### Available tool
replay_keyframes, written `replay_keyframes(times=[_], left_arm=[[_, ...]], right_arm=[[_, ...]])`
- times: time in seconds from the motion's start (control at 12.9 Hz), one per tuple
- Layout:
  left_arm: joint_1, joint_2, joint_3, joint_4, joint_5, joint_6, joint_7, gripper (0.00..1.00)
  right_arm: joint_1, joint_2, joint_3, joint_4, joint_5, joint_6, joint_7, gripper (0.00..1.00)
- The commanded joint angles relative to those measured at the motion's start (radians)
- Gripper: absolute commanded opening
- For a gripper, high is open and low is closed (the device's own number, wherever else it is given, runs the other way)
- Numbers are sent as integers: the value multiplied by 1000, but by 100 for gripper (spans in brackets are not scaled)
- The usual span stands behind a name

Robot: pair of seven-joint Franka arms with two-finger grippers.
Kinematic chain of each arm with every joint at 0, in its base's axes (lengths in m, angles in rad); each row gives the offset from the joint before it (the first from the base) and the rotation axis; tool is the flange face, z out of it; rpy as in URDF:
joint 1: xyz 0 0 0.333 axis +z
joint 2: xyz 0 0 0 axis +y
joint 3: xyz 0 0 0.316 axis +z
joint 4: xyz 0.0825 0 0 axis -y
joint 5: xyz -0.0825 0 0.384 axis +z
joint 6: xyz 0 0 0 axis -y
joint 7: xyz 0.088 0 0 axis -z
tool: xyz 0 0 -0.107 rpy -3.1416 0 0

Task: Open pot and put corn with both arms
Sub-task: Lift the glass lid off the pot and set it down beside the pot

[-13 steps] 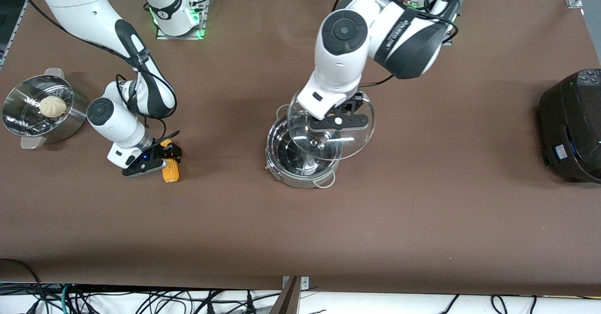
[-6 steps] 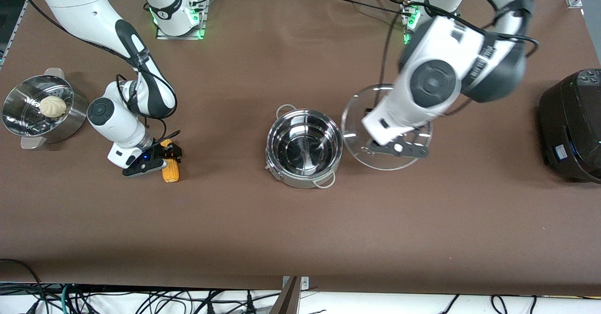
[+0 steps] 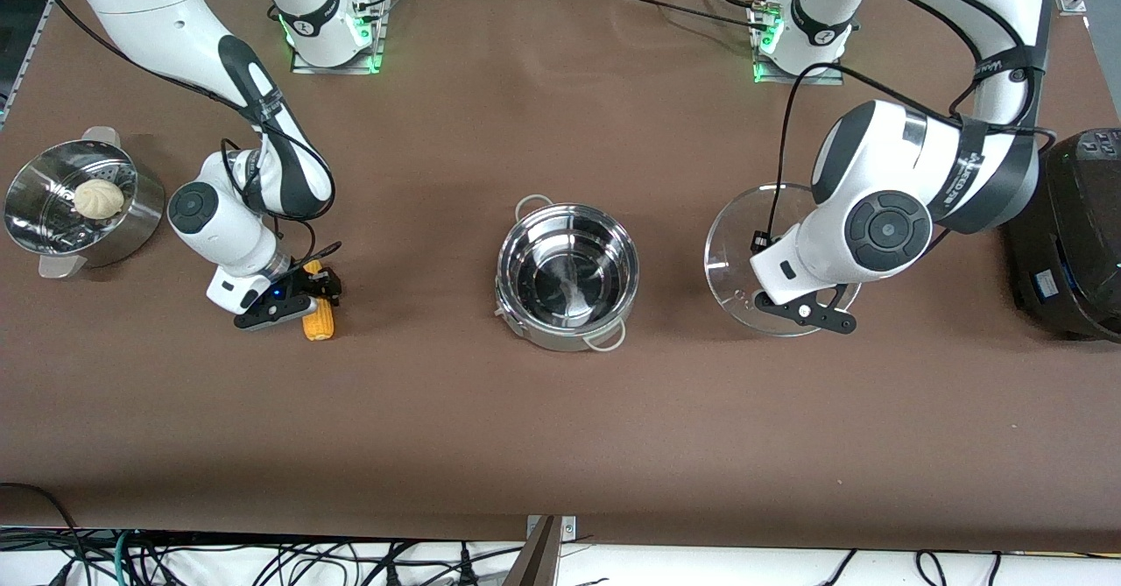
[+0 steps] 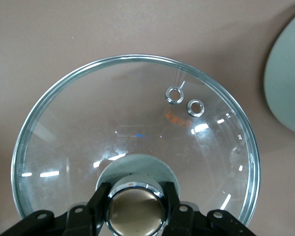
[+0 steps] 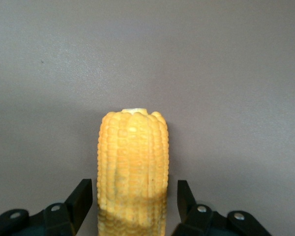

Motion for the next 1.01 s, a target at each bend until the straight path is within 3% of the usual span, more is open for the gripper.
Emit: replay_keyframes(times=[0.0, 0.08, 0.31, 0.62, 0.93], left_arm=[[41, -147, -12, -297, 50, 225, 72, 19], [49, -177, -12, -398, 90, 323, 72, 19], [89, -214, -12, -586, 159, 546, 74, 20], [172, -186, -14, -759, 263, 838, 75, 20], [215, -137, -15, -764, 260, 870, 94, 20]], right_arm=[[-1, 9, 11, 5, 11, 20, 2, 39], [0, 9, 14, 5, 12, 20, 2, 24], [2, 7, 14, 7, 11, 19, -3, 11], [2, -23, 16, 8, 11, -5, -8, 10], [2, -160, 16, 63, 12, -285, 66, 11]])
